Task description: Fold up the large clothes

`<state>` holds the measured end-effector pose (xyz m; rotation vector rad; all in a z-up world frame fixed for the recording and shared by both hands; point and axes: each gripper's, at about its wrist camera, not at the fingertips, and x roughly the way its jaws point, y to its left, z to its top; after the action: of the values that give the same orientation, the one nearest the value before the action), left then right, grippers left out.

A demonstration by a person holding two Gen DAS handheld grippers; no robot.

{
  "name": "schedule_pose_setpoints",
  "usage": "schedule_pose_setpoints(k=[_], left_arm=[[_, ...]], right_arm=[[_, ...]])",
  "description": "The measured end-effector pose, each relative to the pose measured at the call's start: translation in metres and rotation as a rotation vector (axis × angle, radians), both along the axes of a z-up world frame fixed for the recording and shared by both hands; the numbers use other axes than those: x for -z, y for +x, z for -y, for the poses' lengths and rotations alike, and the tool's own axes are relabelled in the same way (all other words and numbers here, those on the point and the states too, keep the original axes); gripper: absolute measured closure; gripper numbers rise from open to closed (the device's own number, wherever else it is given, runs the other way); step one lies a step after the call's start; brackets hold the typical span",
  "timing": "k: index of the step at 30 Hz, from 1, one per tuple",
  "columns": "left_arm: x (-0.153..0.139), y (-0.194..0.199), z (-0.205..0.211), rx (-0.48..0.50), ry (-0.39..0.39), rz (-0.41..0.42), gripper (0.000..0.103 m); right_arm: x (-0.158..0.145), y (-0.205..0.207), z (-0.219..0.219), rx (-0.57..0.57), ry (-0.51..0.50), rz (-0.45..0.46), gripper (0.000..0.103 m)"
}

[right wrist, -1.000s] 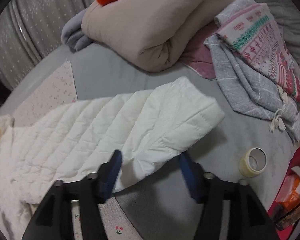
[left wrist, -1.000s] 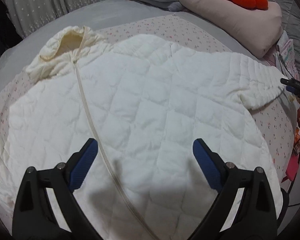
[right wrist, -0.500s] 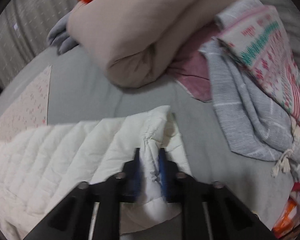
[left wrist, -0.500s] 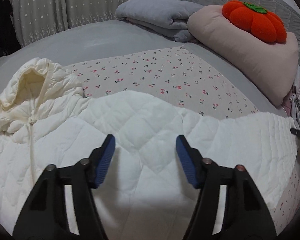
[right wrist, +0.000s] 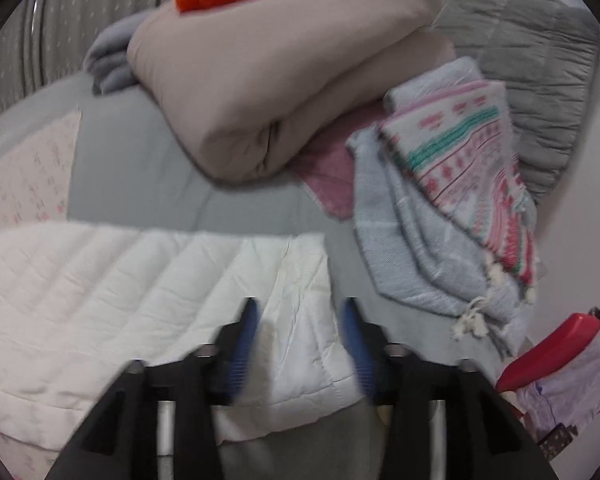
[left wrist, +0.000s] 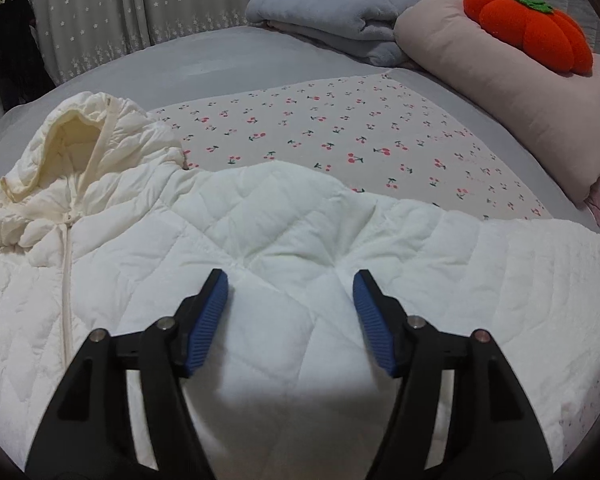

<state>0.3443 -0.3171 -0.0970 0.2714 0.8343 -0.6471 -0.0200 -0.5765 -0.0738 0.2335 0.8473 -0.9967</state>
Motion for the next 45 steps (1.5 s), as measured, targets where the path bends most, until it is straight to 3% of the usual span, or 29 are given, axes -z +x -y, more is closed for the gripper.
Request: schedule_pose_setpoints(k=[2, 5, 7, 14, 18, 23, 27, 31, 34, 36, 38, 39, 40, 41, 43, 45], left_arm=[[-0.012, -0.009, -0.019, -0.004, -0.01, 0.013, 0.023], [-0.026, -0.015, -0.055, -0.038, 0.012, 0.003, 0.02], [-0.033, -0.016, -0.089, -0.083, 0.034, -0.014, 0.02], [-0.063, -0.022, -0.245, -0.339, 0.106, 0.039, 0.017], [-0.07, -0.019, -0.345, -0.505, 0.151, 0.041, 0.013], [-0.059, -0.001, -0.465, -0.729, 0.142, 0.013, 0.013], [-0.039, 0.023, -0.533, -0.865, 0.171, 0.006, 0.013], [-0.011, 0.052, -0.578, -0.924, 0.174, -0.047, 0.013], [0.009, 0.069, -0.6, -0.968, 0.117, -0.091, 0.014], [0.019, 0.078, -0.613, -0.982, 0.034, -0.117, 0.019], [0.027, 0.083, -0.623, -0.997, -0.068, -0.132, 0.042], [0.029, 0.083, -0.625, -1.004, -0.108, -0.136, 0.048], [0.029, 0.084, -0.626, -1.021, -0.124, -0.126, 0.064], [0.026, 0.084, -0.624, -1.022, -0.136, -0.111, 0.086], [0.009, 0.078, -0.612, -1.015, -0.127, -0.032, 0.094], [-0.019, 0.06, -0.593, -0.997, -0.092, 0.129, 0.096]], right_arm=[[-0.018, 0.005, -0.013, -0.041, -0.012, 0.03, 0.031], [-0.033, 0.025, -0.035, -0.134, 0.049, 0.045, 0.021], [-0.044, 0.043, -0.054, -0.207, 0.086, 0.05, 0.02], [-0.058, 0.101, -0.13, -0.475, 0.333, 0.118, 0.016], [-0.064, 0.136, -0.18, -0.607, 0.386, 0.122, 0.016], [-0.059, 0.17, -0.247, -0.727, 0.392, 0.083, 0.015], [-0.045, 0.194, -0.287, -0.785, 0.391, 0.018, 0.015], [-0.034, 0.212, -0.317, -0.827, 0.381, -0.017, 0.015], [-0.024, 0.224, -0.338, -0.852, 0.391, -0.041, 0.015], [-0.016, 0.233, -0.351, -0.867, 0.398, -0.063, 0.015], [-0.007, 0.241, -0.364, -0.886, 0.398, -0.09, 0.015], [-0.004, 0.244, -0.369, -0.893, 0.394, -0.1, 0.015], [-0.001, 0.248, -0.376, -0.901, 0.387, -0.11, 0.015], [0.0, 0.251, -0.382, -0.91, 0.383, -0.117, 0.015], [0.001, 0.258, -0.394, -0.931, 0.379, -0.125, 0.015], [-0.001, 0.264, -0.406, -0.958, 0.372, -0.126, 0.015]])
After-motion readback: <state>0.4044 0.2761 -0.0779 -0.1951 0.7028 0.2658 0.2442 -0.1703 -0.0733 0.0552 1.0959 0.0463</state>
